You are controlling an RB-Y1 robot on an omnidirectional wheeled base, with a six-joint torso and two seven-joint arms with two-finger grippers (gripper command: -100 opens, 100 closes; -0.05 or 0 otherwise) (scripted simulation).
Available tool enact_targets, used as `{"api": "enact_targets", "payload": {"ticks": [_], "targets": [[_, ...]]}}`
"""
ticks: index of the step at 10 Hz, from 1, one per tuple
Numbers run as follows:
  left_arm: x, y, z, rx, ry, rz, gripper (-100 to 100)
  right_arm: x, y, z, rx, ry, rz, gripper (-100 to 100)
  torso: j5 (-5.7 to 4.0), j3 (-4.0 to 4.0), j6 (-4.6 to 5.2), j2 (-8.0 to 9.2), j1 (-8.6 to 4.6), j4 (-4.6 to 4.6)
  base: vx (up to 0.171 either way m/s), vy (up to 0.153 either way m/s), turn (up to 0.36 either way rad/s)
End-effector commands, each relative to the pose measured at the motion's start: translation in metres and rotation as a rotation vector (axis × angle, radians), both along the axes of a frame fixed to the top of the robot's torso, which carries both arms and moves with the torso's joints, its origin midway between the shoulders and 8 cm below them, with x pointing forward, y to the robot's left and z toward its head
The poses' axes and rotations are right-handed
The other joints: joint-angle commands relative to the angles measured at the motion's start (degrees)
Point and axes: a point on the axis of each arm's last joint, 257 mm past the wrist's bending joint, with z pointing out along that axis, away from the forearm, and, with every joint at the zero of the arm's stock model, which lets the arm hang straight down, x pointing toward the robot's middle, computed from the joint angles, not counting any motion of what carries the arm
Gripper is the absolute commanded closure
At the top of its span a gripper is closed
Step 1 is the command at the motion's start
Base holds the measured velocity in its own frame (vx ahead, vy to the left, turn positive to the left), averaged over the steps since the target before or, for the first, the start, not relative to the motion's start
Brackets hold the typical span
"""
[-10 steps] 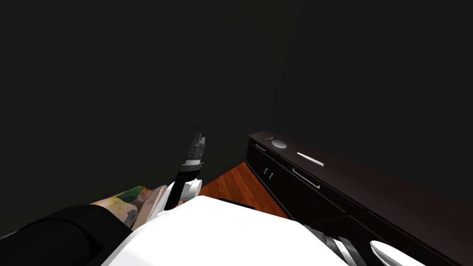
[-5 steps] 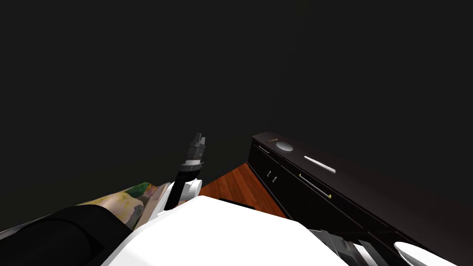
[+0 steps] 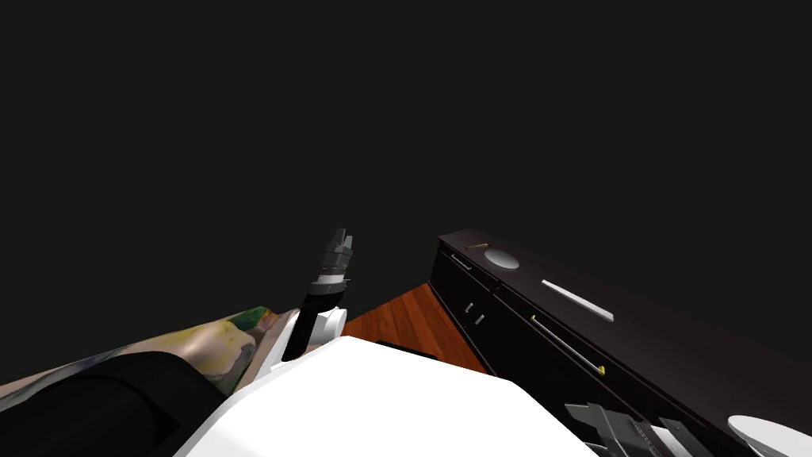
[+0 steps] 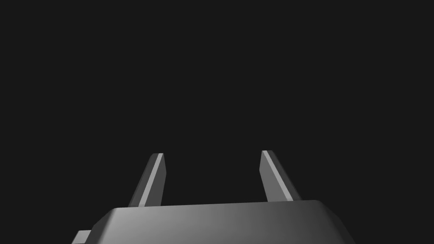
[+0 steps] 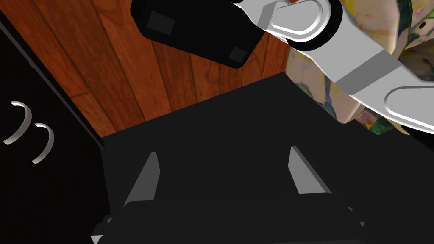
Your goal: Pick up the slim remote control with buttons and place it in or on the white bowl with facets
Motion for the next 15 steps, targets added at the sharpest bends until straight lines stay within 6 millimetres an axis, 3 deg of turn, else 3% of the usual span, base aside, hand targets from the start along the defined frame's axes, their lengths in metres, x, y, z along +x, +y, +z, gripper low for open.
{"api": "enact_targets", "payload": {"ticks": [1, 2, 3, 4, 8, 9, 11, 12, 15], "targets": [[0.0, 0.0, 0.0, 0.0, 0.0, 0.0, 0, 0.002, -0.035, 0.012, -0.078, 0.015, 0.002, -100, 0.0, 0.0, 0.0, 0.0, 0.0, 0.0, 0.082, -0.02, 0.237], [0.0, 0.0, 0.0, 0.0, 0.0, 0.0, 0, 0.001, -0.042, 0.012, -0.092, 0.016, -0.008, -100, 0.02, -0.06, -0.08, -0.13, -0.05, -0.02, 0.091, -0.038, 0.141], [0.0, 0.0, 0.0, 0.0, 0.0, 0.0, 0, 0.001, -0.068, 0.019, -0.153, 0.023, -0.026, -100, -0.01, -0.09, -0.01, -0.16, -0.09, -0.03, 0.095, -0.061, 0.194], [0.0, 0.0, 0.0, 0.0, 0.0, 0.0, 0, 0.003, -0.075, 0.025, -0.173, 0.025, -0.018, -100, -0.02, -0.11, -0.05, -0.2, -0.17, -0.04, 0.09, -0.065, 0.124], [0.0, 0.0, 0.0, 0.0, 0.0, 0.0, 0, -0.002, -0.173, 0.067, -0.424, 0.055, -0.084, -100, -0.15, -0.43, -0.07, -0.75, -0.71, -0.17, 0.203, -0.18, 0.295], [0.0, 0.0, 0.0, 0.0, 0.0, 0.0, 0, -0.002, -0.173, 0.067, -0.424, 0.055, -0.084, -100, -0.16, -0.48, -0.08, -0.83, -0.69, -0.2, 0.149, -0.196, 0.098], [0.0, 0.0, 0.0, 0.0, 0.0, 0.0, 0, -0.015, -0.202, 0.074, -0.498, 0.08, -0.122, -100, -0.2, -0.23, -0.02, -0.39, -0.8, -0.1, 0.102, -0.257, 0.207], [0.0, 0.0, 0.0, 0.0, 0.0, 0.0, 0, -0.015, -0.202, 0.074, -0.498, 0.08, -0.122, -100, -0.23, -0.21, -0.03, -0.36, -0.91, -0.09, 0.091, -0.243, 0.081], [0.0, 0.0, 0.0, 0.0, 0.0, 0.0, 0, -0.045, -0.223, 0.067, -0.549, 0.128, -0.173, -100, -0.23, -0.24, -0.01, -0.42, -0.87, -0.1, 0.108, -0.262, 0.134]]}}
